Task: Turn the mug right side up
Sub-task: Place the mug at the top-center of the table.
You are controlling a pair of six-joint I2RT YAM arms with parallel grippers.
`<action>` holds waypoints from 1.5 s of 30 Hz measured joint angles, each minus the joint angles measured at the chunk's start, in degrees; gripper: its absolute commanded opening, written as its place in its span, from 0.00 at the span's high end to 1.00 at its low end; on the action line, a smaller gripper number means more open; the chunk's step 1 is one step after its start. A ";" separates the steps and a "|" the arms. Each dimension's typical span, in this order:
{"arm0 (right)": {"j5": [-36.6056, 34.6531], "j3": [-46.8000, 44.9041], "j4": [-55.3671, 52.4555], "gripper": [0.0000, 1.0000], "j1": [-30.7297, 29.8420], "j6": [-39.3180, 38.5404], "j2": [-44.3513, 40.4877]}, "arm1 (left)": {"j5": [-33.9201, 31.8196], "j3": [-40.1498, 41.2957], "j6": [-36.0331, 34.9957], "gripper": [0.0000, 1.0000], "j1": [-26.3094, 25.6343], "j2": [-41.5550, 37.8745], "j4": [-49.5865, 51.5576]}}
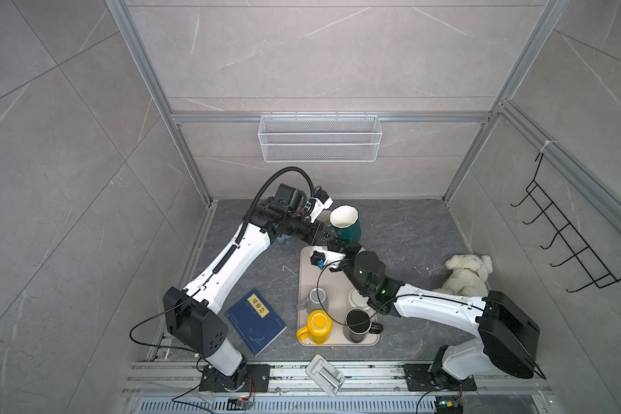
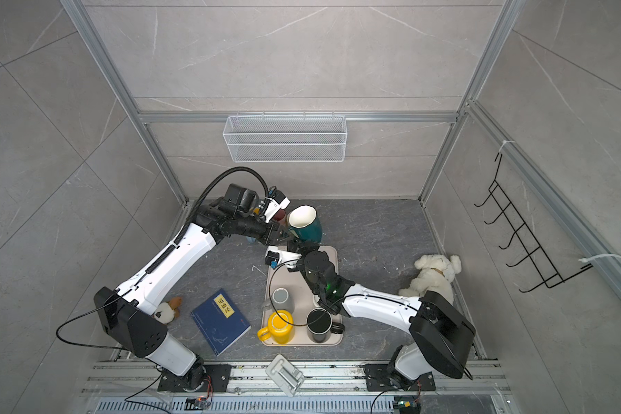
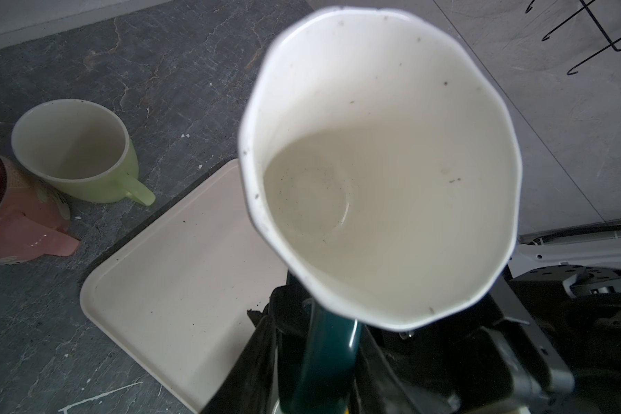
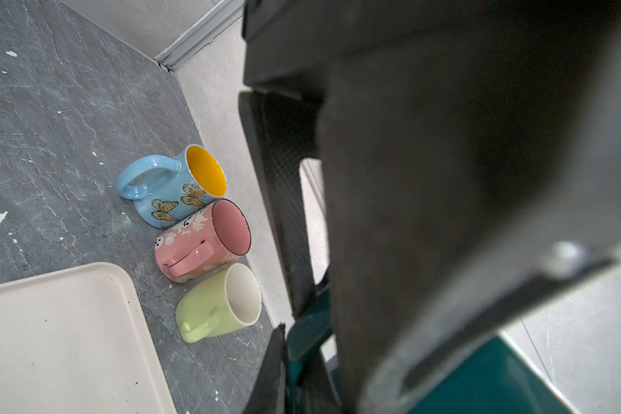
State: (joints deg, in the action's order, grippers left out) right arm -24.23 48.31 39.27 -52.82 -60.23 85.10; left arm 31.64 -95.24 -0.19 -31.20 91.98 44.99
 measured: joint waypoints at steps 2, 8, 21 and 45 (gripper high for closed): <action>0.00 0.00 0.00 1.00 -0.04 0.00 0.00 | 0.00 0.00 0.02 0.67 -0.04 0.00 0.00; -0.02 0.00 -0.04 1.00 -0.04 0.15 0.11 | -0.72 0.00 0.13 0.75 -0.02 0.00 -0.04; 0.00 0.00 0.02 1.00 -0.22 1.53 0.70 | -3.06 0.00 -1.33 1.00 0.00 -0.02 -0.04; -4.68 -0.13 -3.08 0.62 -1.07 9.53 -0.17 | -8.02 2.10 4.90 1.00 -0.11 -0.61 -2.80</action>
State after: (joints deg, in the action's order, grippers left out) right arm -28.91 48.18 36.18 -53.89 -50.70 84.93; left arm 23.62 -93.14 4.71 -31.31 91.37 42.19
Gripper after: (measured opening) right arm 0.351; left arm 0.187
